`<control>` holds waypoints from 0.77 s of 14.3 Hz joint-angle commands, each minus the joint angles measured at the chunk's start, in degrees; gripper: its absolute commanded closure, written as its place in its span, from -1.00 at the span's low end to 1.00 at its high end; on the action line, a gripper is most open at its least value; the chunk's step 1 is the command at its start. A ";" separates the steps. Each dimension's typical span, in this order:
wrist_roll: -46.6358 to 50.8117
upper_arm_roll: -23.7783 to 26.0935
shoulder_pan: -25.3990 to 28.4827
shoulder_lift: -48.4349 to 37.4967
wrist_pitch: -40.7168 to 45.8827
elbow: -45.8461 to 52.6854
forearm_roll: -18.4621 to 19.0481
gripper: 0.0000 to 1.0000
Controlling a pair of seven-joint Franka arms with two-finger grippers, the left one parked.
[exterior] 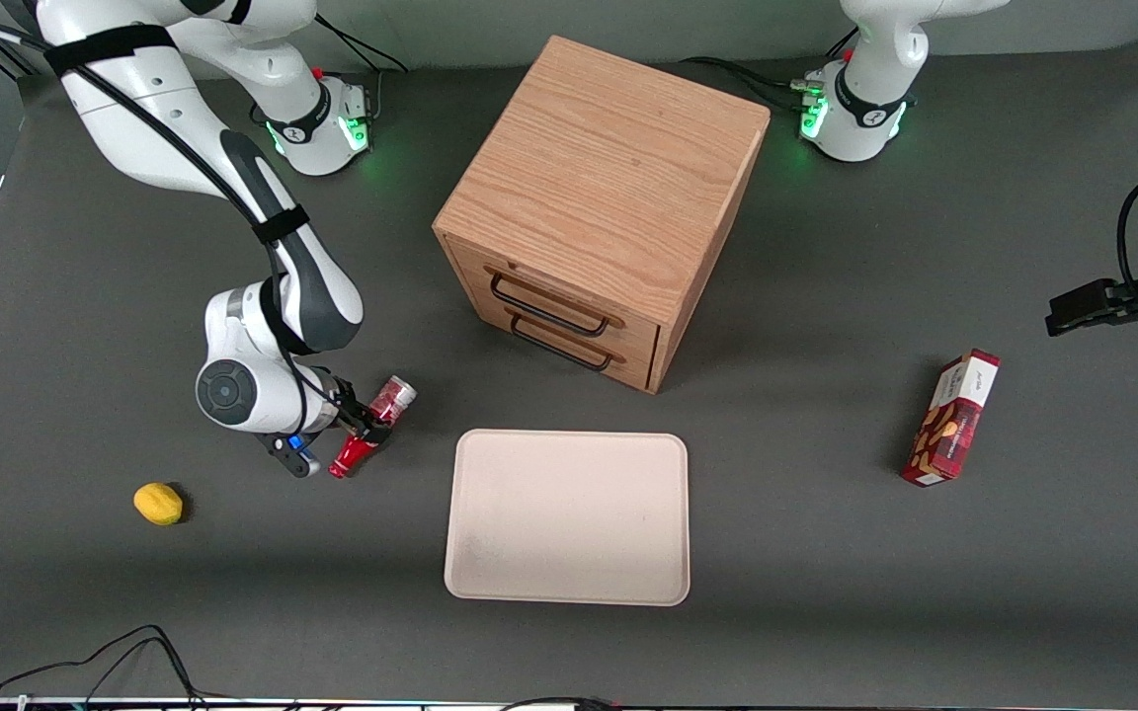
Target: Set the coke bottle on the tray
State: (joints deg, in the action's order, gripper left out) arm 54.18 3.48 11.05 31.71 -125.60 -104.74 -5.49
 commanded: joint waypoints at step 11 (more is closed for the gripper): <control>2.52 0.65 0.81 2.84 -7.20 -1.44 3.47 1.00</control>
State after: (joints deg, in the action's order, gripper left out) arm 55.34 3.72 11.69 35.50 -132.48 -105.71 -3.39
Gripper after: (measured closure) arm 0.449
